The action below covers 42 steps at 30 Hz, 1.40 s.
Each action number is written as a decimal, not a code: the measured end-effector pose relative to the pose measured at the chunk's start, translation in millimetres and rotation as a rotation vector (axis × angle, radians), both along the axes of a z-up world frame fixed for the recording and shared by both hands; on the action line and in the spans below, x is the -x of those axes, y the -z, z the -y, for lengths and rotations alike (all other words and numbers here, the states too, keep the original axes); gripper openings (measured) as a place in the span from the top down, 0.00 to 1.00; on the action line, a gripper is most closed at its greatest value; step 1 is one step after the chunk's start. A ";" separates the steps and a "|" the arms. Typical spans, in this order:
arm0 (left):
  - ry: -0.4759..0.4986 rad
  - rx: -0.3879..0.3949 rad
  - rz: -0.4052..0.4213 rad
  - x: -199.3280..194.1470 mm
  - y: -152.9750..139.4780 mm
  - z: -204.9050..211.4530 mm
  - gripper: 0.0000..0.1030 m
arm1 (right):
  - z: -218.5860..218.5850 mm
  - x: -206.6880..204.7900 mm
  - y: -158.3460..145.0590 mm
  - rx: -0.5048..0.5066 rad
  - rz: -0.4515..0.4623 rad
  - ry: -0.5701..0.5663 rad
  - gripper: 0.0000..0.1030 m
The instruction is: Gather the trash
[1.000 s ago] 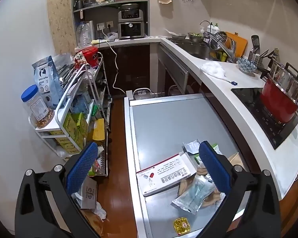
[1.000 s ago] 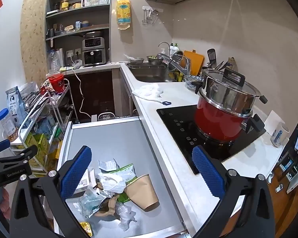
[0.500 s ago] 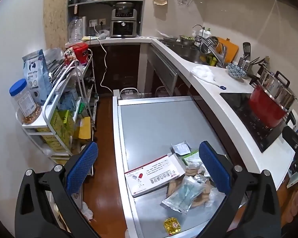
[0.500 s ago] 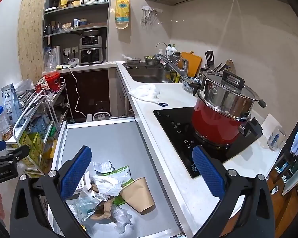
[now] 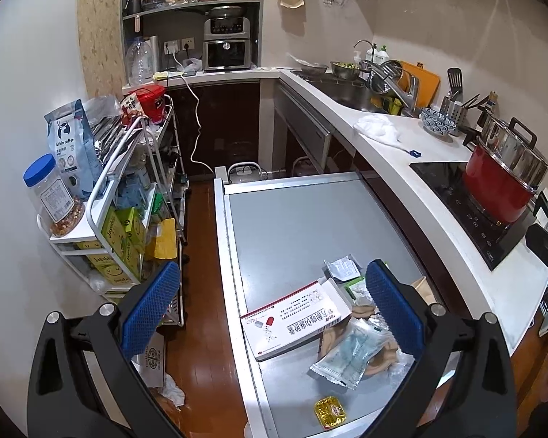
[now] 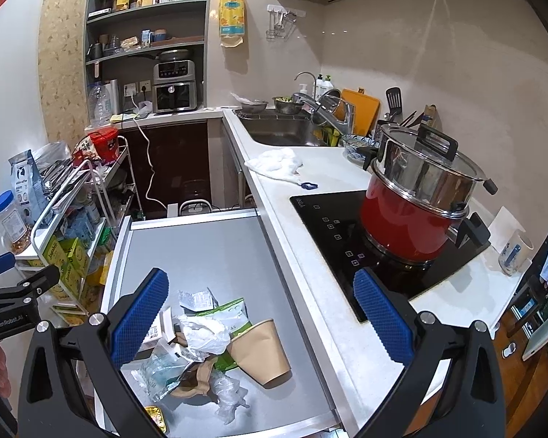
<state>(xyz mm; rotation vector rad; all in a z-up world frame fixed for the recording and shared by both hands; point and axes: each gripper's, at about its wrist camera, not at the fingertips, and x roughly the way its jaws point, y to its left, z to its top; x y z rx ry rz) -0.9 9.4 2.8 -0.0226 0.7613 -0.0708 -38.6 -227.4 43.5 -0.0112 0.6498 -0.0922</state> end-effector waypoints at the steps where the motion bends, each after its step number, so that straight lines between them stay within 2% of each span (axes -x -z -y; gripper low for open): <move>1: 0.000 -0.002 -0.001 -0.1 0.7 -0.2 0.01 | -0.2 0.0 0.2 -0.004 -0.003 -0.005 0.04; 19: -0.025 -0.036 0.007 4.6 -0.1 2.4 0.01 | -6.4 -0.6 2.8 0.007 -0.019 -0.034 0.04; 42: -0.028 -0.028 0.011 4.7 -4.6 0.5 0.01 | -8.4 -1.5 5.2 -0.012 -0.049 -0.065 0.04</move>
